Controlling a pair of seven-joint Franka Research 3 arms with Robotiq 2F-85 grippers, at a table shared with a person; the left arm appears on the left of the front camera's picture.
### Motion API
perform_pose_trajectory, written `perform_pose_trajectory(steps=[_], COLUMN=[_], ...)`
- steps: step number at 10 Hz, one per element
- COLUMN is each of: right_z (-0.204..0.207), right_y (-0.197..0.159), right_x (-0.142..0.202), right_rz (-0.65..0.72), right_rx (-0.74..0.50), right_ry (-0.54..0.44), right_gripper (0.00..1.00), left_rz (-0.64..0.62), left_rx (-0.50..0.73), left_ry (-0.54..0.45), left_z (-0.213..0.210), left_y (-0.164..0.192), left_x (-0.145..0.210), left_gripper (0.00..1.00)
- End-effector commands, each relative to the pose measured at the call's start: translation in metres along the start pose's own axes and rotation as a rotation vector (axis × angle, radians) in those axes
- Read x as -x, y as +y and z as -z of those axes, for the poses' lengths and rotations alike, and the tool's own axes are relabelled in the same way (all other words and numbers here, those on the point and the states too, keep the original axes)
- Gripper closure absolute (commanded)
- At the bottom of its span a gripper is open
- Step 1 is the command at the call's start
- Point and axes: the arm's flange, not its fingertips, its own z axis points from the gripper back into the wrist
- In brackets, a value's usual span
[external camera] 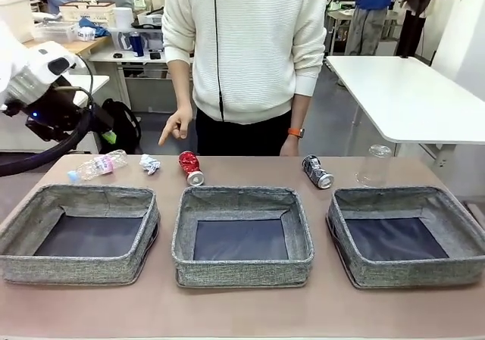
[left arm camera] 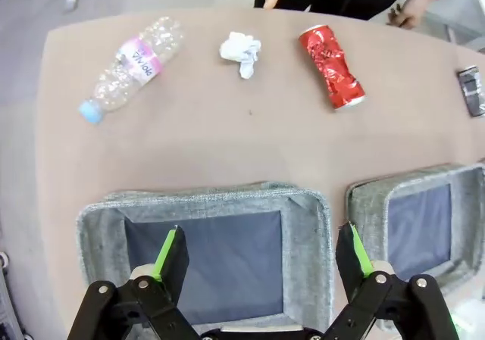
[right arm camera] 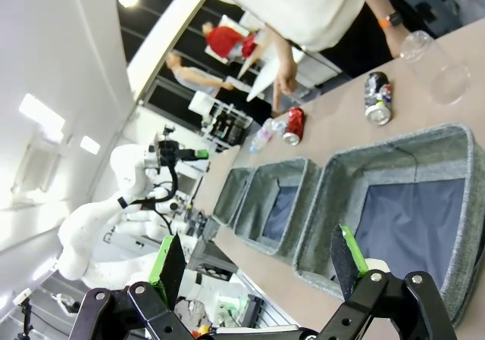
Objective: Sort the waste into the appropriate baskets.
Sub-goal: Pick up the waste item pointed out by the person.
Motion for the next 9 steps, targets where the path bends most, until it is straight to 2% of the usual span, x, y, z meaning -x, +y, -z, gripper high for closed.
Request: perform_pose_trajectory(steps=[1, 2, 3, 5, 7, 9], right_z=[0.001, 0.001, 0.001, 0.001, 0.001, 0.001], right_y=[0.000, 0.000, 0.000, 0.000, 0.000, 0.000], right_x=[-0.003, -0.003, -0.003, -0.003, -0.003, -0.003], right_rz=[-0.031, -0.031, -0.031, -0.031, -0.031, -0.031], right_rx=[-0.013, -0.013, -0.013, -0.013, -0.013, -0.013], right_ry=[-0.018, -0.018, -0.018, -0.018, -0.018, -0.018], right_gripper=[0.00, 0.00, 0.00, 0.00, 0.00, 0.00], left_rz=[-0.074, -0.080, -0.016, -0.094, -0.140, -0.104], left_rx=[-0.063, -0.099, -0.063, -0.115, -0.133, -0.094], left_ry=[0.059, 0.061, 0.172, 0.216, 0.271, 0.266], left_z=[0.032, 0.053, 0.074, 0.119, 0.157, 0.193], left_y=[0.011, 0.008, 0.004, 0.010, 0.024, 0.030], left_x=[-0.035, -0.060, -0.084, -0.130, -0.145, -0.152], left_gripper=[0.00, 0.00, 0.00, 0.00, 0.00, 0.00])
